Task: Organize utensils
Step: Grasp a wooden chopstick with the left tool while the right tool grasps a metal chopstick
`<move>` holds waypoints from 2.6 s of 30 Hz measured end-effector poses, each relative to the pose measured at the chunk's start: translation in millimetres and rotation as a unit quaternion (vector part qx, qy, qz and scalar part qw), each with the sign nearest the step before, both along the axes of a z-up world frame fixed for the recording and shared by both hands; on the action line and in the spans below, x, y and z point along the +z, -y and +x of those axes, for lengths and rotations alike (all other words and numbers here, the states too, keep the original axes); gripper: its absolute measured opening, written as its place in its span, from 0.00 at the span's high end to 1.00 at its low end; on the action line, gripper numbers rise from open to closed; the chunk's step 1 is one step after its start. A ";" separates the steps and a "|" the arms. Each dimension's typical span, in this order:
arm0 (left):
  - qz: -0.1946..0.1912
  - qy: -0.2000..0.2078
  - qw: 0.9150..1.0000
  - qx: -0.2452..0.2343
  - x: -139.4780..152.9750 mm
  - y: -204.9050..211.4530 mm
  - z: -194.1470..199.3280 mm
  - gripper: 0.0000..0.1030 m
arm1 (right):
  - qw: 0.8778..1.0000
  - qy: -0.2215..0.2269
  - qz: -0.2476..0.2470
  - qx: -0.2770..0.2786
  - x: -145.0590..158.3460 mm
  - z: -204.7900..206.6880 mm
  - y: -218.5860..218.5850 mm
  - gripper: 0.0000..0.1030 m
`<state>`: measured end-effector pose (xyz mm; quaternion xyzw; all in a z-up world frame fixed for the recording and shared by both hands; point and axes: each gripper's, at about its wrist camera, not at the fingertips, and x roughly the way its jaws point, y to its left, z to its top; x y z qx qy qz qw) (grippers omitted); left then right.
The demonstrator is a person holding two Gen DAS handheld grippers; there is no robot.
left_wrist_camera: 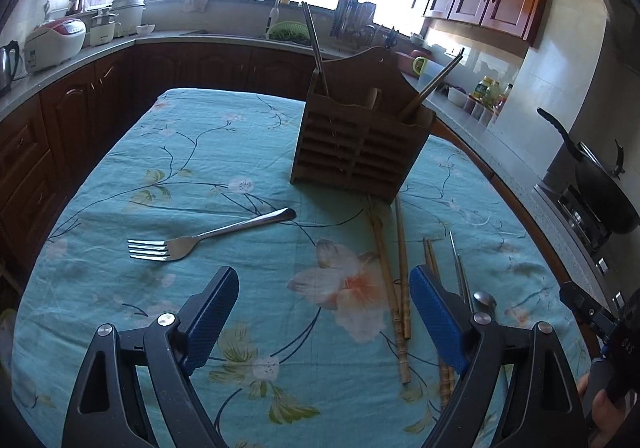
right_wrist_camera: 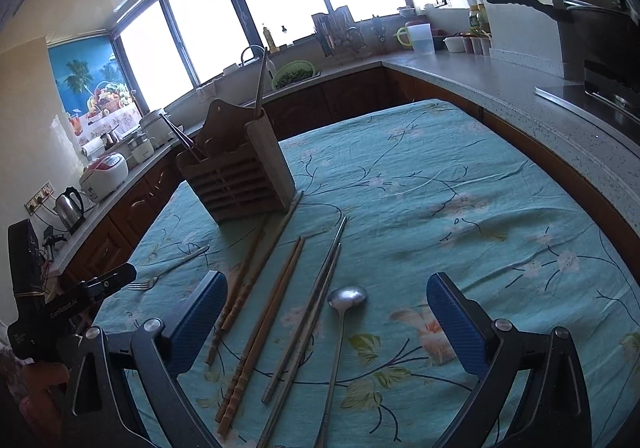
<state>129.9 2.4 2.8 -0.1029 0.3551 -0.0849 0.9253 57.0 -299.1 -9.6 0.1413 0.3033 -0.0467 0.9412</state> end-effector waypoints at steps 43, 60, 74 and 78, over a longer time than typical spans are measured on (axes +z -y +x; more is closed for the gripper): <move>0.107 -0.117 0.985 -0.068 -83.2 129.8 223.3 0.82 | 0.984 -0.173 -0.040 0.004 -66.9 171.2 13.8 0.79; 0.115 -0.137 0.978 -0.105 -97.3 135.3 216.2 0.93 | 0.984 -0.172 -0.035 0.012 -67.0 171.1 9.9 0.91; 0.073 -0.100 0.986 -0.109 -79.3 127.1 201.1 0.97 | 0.991 -0.126 0.030 0.035 -42.1 154.5 9.2 0.96; 0.026 -0.067 0.991 -0.110 -47.8 105.9 173.0 0.97 | 0.994 -0.086 0.035 0.049 -8.3 136.9 0.1 0.96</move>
